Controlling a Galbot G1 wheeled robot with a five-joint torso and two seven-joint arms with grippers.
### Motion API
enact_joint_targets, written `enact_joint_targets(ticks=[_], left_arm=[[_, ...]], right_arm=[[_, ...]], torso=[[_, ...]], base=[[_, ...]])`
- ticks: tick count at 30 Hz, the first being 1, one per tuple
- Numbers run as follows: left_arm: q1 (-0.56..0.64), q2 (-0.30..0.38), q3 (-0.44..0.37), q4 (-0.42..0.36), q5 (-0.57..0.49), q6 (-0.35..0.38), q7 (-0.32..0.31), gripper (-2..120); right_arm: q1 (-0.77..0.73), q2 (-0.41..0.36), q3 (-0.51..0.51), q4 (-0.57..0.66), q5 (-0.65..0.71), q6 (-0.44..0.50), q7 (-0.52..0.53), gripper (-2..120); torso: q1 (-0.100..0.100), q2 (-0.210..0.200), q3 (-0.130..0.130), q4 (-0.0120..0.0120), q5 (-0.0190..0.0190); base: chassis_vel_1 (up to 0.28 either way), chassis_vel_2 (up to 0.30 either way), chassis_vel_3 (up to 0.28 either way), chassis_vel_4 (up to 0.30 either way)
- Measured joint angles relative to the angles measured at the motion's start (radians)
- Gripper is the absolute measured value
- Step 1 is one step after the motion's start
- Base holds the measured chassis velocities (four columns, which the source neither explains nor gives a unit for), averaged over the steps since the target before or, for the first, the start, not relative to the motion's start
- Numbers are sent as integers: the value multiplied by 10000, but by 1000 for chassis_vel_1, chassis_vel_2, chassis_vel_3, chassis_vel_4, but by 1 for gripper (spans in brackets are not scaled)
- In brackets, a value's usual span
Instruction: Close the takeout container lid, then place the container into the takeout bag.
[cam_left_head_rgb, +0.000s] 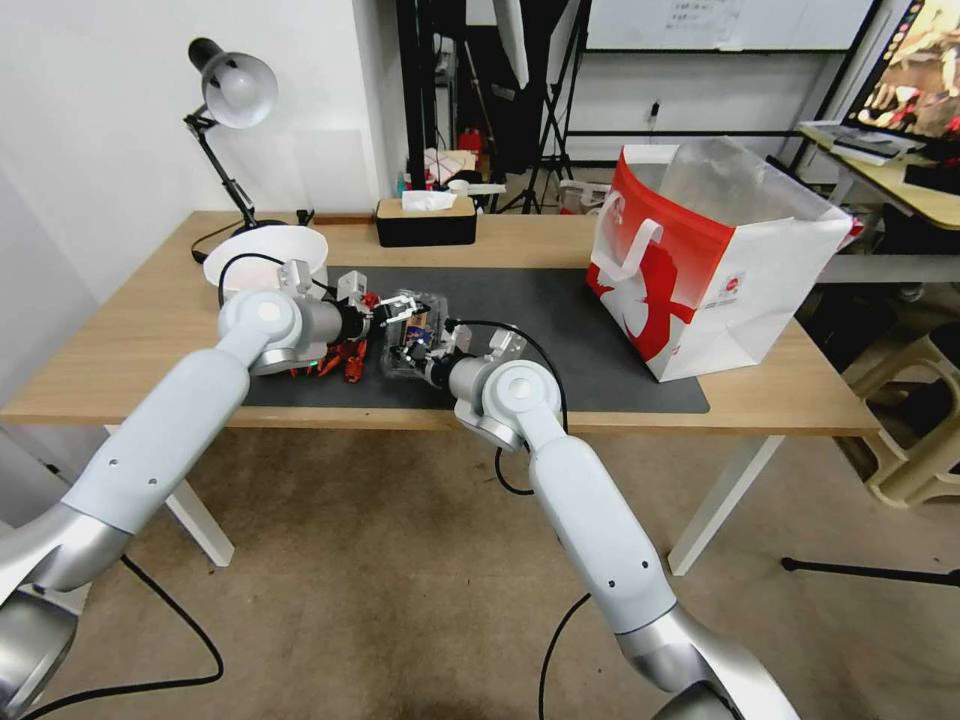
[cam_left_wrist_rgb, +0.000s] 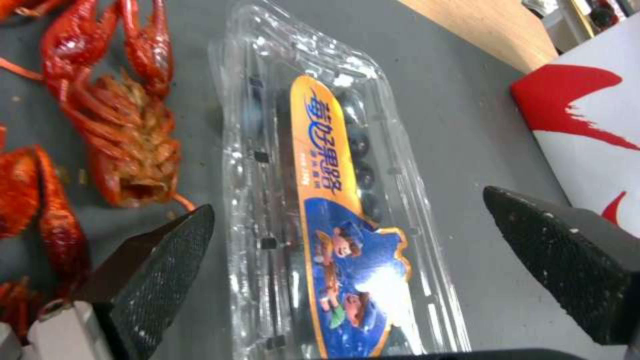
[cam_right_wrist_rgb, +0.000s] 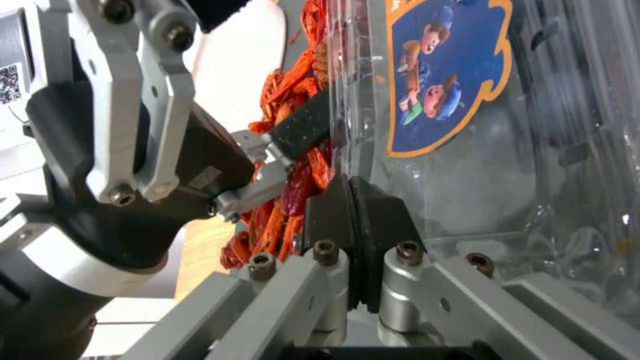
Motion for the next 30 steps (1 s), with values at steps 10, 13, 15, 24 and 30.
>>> enact_joint_targets(ticks=[10,13,15,24,30], left_arm=[[-71,-31,57,-15,-50,72,11,83],[-72,-36,63,-15,-52,76,13,71],[-72,-41,71,-16,-53,79,14,61],[2,-42,93,-30,-56,141,27,25],[57,-20,204,-75,-43,189,29,1]], right_arm=[[8,0,0,4,0,0,-6,0],[8,0,0,4,0,0,-9,0],[9,0,1,4,-4,0,-13,0],[0,0,-3,-12,-34,3,-34,0],[74,0,-5,-34,-36,7,-34,0]], torso=[[0,0,0,0,1],[1,0,0,0,1],[0,0,0,0,0],[0,0,0,0,0],[1,0,0,1,1]], base=[[0,0,0,0],[0,0,0,0],[0,0,0,0],[0,0,0,0],[0,0,0,0]])
